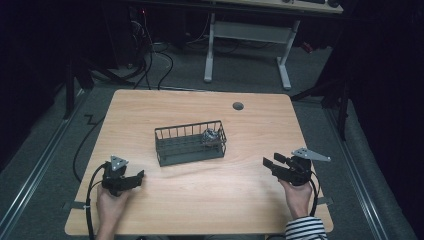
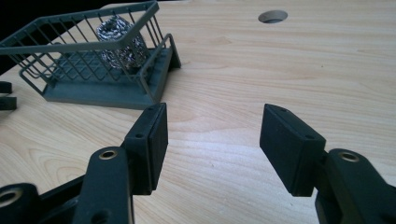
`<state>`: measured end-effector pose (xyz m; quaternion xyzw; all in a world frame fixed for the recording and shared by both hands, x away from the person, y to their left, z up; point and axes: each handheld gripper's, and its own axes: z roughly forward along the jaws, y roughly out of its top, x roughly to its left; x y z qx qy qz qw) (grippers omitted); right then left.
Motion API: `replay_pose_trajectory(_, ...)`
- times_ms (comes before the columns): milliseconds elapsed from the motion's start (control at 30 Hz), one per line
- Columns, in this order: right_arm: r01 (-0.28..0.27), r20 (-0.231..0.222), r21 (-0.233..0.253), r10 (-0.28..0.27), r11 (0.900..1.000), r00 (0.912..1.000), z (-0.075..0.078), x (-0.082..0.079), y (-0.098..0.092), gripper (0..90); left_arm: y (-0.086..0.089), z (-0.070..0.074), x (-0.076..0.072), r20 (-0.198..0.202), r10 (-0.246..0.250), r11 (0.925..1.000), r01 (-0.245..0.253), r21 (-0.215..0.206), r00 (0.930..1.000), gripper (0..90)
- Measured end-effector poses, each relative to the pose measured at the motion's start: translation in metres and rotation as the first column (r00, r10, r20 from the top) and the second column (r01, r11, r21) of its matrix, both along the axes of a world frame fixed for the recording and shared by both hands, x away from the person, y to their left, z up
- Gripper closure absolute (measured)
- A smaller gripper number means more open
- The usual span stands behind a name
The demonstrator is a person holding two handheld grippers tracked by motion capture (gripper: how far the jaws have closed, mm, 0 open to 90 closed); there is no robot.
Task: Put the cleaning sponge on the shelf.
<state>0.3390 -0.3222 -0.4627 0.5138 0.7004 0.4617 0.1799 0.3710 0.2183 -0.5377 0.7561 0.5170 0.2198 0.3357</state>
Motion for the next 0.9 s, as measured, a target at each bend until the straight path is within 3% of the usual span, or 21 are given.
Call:
replay_pose_trajectory(633, 0.016, -0.059, -0.041, -0.018, 0.999, 0.9981, -0.034, 0.004, 0.003, 41.3, 0.000, 0.000, 0.000, 0.000, 0.000, 1.0000, 0.000, 0.000, 1.0000, 20.8)
replay_pose_trajectory(900, 0.032, -0.061, -0.099, -0.038, 0.995, 0.9974, -0.044, 0.004, 0.003, 40.7, 0.000, 0.000, 0.000, 0.000, 0.000, 1.0000, 0.000, 0.000, 1.0000, 20.8)
